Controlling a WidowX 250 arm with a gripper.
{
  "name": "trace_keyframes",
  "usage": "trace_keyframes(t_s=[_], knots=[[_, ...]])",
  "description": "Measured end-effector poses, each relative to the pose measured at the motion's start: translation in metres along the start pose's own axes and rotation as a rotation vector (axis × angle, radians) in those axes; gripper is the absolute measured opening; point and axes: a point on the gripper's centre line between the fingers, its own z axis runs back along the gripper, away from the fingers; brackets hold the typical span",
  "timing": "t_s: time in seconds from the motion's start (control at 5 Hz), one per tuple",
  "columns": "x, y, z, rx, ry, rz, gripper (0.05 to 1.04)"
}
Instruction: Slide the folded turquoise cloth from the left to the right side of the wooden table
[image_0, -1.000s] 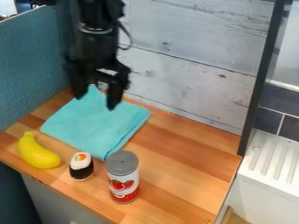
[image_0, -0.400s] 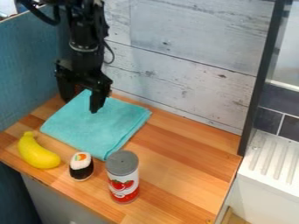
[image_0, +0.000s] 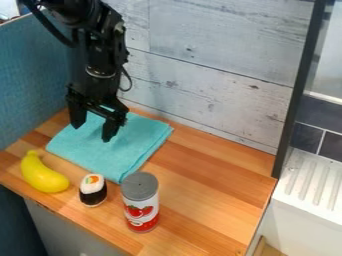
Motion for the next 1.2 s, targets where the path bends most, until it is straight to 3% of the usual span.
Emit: trace_keyframes(t_s=[0.4,0.6,0.8,1.0,1.2], knots=[[-0.001,-0.018,-0.02,-0.018,0.018,-0.027,1.001],[0.002,-0.038,-0.017,-0.032,0.012,-0.069,1.001],[0.003,-0.068,-0.011,-0.061,0.007,-0.111,1.001],[0.0,-0.118,0.001,-0.13,0.001,-0.194,1.001],[-0.009,-0.167,0.014,-0.167,0.009,-0.297,1.001]])
